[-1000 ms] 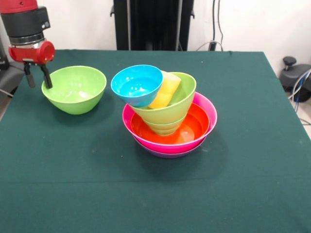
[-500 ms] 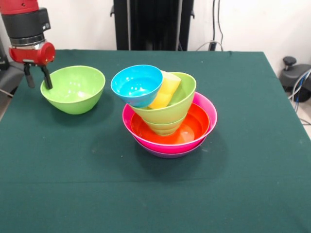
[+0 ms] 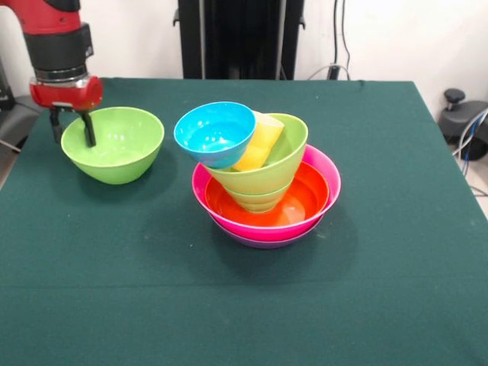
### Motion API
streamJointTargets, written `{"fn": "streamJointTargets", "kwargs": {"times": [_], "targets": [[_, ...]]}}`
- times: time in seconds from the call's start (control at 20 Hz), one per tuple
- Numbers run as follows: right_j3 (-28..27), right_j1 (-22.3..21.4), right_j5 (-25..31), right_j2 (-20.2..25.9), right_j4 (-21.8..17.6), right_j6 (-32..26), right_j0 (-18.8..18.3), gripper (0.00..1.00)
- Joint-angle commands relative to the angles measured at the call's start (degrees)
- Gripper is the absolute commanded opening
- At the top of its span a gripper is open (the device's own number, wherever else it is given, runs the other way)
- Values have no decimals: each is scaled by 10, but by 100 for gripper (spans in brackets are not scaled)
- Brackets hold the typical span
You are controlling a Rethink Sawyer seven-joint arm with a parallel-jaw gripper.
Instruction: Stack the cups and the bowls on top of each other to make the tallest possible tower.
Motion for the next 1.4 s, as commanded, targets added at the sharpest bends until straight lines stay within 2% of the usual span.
{"fn": "streamJointTargets", "kwargs": {"times": [0.05,0.2,0.25,0.8,1.05,1.2,1.25,1.4], "targets": [[-43,48,-30,-50,-57,-68,41,100],[-43,55,-39,-52,-52,-64,40,100],[-42,45,-56,-66,-65,-36,57,0],[-45,45,-66,-71,-38,-53,64,0],[-39,45,-61,-56,-14,-69,53,0],[-18,18,-70,-58,-8,-37,67,0],[-3,5,-69,-49,5,-34,65,0],[67,-85,-39,-17,70,-26,62,0]]}}
